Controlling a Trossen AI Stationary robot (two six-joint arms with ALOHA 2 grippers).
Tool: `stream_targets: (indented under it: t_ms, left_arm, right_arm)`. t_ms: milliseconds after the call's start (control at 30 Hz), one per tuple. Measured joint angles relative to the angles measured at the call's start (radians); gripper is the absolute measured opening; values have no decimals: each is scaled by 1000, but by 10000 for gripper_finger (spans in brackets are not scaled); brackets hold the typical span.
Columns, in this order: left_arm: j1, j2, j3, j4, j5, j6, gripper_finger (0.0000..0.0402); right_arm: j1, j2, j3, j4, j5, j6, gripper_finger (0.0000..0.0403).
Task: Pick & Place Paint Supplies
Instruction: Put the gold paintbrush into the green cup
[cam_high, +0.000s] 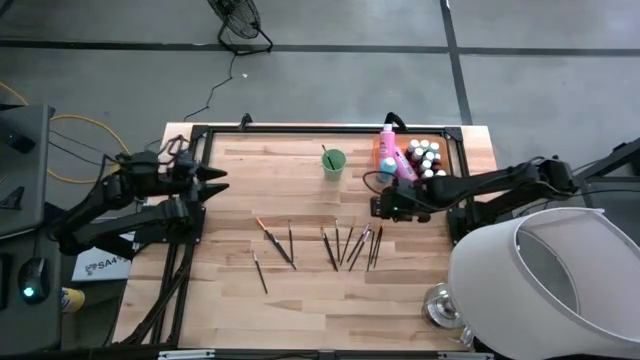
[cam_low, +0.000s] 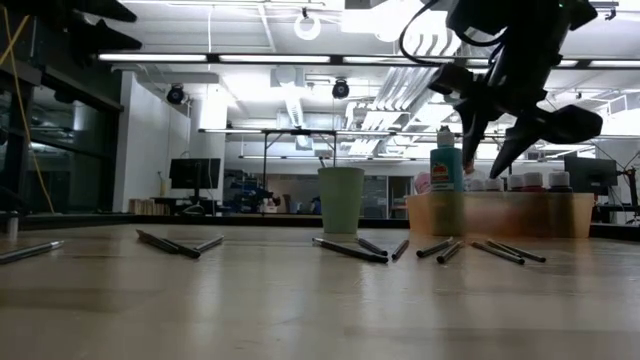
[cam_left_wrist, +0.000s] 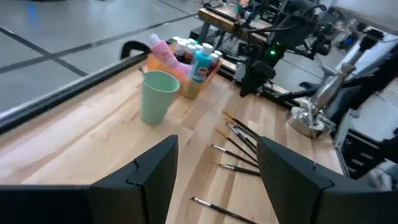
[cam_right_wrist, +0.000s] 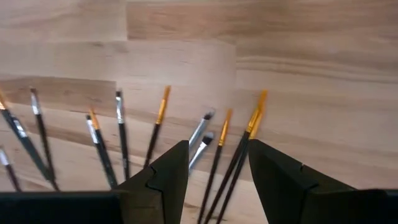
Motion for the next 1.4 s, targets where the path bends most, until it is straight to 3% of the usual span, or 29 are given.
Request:
stream_targets:
  t_ms: [267, 467, 933, 1400]
  left_arm:
    - [0, -85, -206, 214, 85, -71, 214]
    - [0, -178, -298, 230, 124, -123, 214]
    - [0, -176, -304, 250, 117, -65, 214]
    - [0, -172, -330, 233, 135, -72, 214]
  right_arm:
    - [-11, 3, 0, -37, -11, 103, 160]
    - [-62, 40, 0, -92, -68, 146, 160]
    - [-90, 241, 0, -8, -120, 168, 160]
    - [-94, 327, 1, 32, -39, 179, 160]
